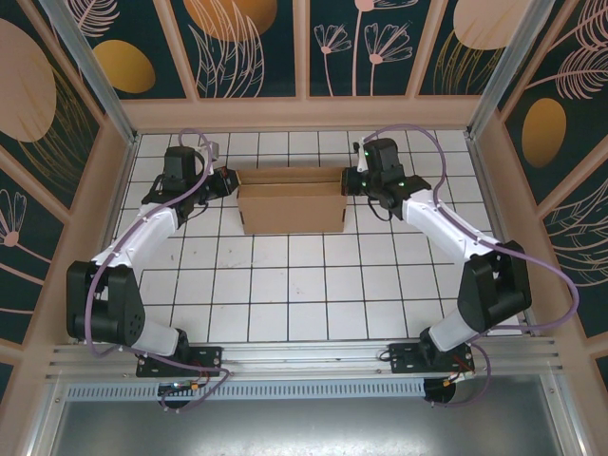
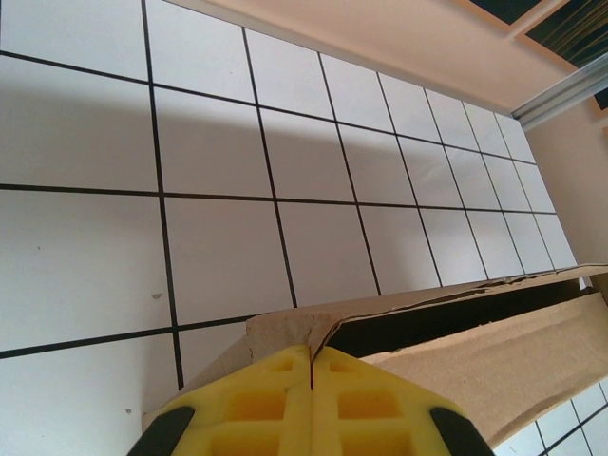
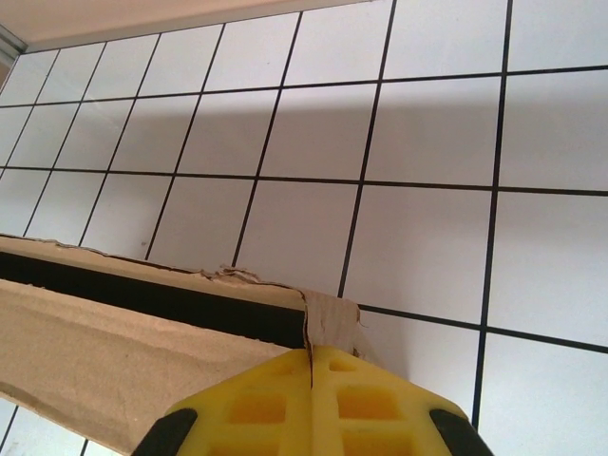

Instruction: Fold the paper box

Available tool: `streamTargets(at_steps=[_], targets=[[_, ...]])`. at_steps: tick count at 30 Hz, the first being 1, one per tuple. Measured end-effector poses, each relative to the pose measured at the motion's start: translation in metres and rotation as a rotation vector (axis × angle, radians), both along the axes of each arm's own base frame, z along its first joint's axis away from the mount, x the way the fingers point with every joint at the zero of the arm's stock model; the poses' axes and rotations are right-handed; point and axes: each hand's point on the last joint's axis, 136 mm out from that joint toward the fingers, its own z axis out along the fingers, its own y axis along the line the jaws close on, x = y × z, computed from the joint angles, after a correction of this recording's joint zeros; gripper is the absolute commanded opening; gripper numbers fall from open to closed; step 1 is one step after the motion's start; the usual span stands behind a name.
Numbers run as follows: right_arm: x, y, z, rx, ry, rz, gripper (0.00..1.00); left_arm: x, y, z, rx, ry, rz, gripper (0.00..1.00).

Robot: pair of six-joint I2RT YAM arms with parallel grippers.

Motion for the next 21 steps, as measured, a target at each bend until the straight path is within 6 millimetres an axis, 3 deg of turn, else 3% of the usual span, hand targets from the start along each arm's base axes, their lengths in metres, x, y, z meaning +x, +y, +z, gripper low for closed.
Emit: streamTargets(at_steps=[12, 21], targets=[[-0.0029, 0.0020, 0.0002, -0.001, 0.047, 0.009, 0.00, 0.0008, 0.0014, -0.0004, 0.006, -0.001, 0.008, 0.00], [-0.0020, 0.0055, -0.0005, 0.094, 0.112, -0.006, 0.00, 0.0023, 0.0042, -0.0012, 0.017, -0.003, 0.023, 0.00]])
